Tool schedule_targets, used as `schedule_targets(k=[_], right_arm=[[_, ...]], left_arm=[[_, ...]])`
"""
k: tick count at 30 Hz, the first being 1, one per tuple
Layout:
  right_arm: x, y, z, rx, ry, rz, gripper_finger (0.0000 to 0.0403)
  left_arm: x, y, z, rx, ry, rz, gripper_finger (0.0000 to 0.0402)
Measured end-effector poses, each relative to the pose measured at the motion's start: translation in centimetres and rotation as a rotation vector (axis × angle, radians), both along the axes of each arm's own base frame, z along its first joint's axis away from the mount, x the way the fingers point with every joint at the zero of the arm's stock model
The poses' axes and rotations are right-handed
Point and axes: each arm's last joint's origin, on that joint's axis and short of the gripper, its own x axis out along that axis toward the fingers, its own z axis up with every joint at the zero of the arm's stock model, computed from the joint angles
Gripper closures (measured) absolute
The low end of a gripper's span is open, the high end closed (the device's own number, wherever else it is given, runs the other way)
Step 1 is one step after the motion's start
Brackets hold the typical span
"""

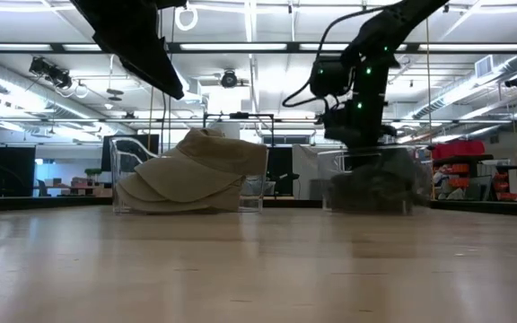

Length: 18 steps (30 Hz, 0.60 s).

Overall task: Pick & Place hat
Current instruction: Put the gray cap into the right transparent bin, then return to Home Position

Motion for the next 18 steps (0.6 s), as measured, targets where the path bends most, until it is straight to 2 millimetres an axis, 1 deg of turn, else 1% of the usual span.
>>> schedule_targets(k=[2, 3, 6, 9, 12, 15, 18], right_arm=[[-0.2, 0.5, 1.4, 0.004, -0.020, 0.002, 0.0402], [-0.2, 0.8, 2.4, -0.003, -0.040, 0.004, 0.0400], [-0.6, 2.0, 6.2, -0.029, -0.125, 0.038, 0.0392], [-1.4, 4.0, 10.5, -0.077, -0.245, 0.110, 0.0387], [-3.1, 6.4, 14.3, -0.140, -0.397, 0.199, 0.0388], [-5.2, 8.6, 16.4, -0.197, -0.501, 0.312, 0.0392], [-7.3, 10.4, 17.3, -0.220, -0.631, 0.370, 0.0398]], left_arm=[[-0.1, 0.2, 0.2, 0.028, 0.007, -0.025, 0.0236], [-0.3, 0.3, 0.4, 0.028, 0.000, -0.017, 0.0236], [-1.0, 0.8, 1.6, 0.018, -0.064, 0.064, 0.0236], [-2.4, 1.5, 3.5, 0.061, -0.154, 0.141, 0.0236], [-4.4, 2.4, 5.6, 0.090, -0.234, 0.175, 0.0236], [-6.8, 3.5, 7.2, 0.096, -0.262, 0.202, 0.0236], [-9.1, 4.6, 8.0, 0.090, -0.266, 0.236, 0.0236]])
